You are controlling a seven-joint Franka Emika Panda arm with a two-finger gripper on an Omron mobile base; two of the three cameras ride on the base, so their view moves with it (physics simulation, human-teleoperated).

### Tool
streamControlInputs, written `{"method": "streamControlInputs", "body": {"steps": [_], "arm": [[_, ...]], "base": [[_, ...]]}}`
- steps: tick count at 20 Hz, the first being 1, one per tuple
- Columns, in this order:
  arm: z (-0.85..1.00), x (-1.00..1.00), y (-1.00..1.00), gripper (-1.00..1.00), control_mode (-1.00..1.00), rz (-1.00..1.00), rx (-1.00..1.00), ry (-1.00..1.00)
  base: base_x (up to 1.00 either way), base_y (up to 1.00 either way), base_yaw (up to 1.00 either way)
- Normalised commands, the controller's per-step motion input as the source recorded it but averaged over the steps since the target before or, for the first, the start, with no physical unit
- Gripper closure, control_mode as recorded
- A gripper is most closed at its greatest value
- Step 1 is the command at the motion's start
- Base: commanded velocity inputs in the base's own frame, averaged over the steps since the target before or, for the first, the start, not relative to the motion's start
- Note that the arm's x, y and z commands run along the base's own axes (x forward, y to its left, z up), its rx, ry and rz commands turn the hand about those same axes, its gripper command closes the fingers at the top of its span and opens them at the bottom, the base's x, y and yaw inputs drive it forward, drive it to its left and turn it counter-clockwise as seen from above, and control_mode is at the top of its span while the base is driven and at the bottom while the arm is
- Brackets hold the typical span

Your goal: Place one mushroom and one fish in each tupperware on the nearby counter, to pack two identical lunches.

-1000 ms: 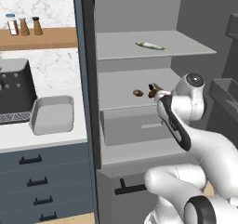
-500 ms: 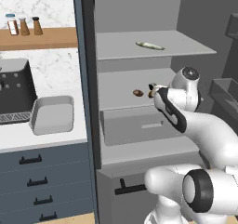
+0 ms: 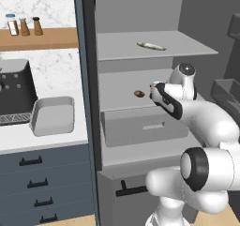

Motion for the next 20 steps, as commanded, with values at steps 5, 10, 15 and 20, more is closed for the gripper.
{"method": "streamControlInputs", "body": {"steps": [5, 10, 15, 20], "arm": [[-0.15, 0.38, 0.0, -1.0, -1.0, 0.0, 0.0, 0.0], [-0.21, 0.48, 0.0, -1.0, -1.0, 0.0, 0.0, 0.0], [-0.17, 0.42, 0.0, -1.0, -1.0, 0.0, 0.0, 0.0], [-0.18, 0.35, 0.0, -1.0, -1.0, 0.0, 0.0, 0.0]], "base": [[0.0, 0.0, 0.0], [0.0, 0.0, 0.0], [0.0, 0.0, 0.0], [0.0, 0.0, 0.0]]}}
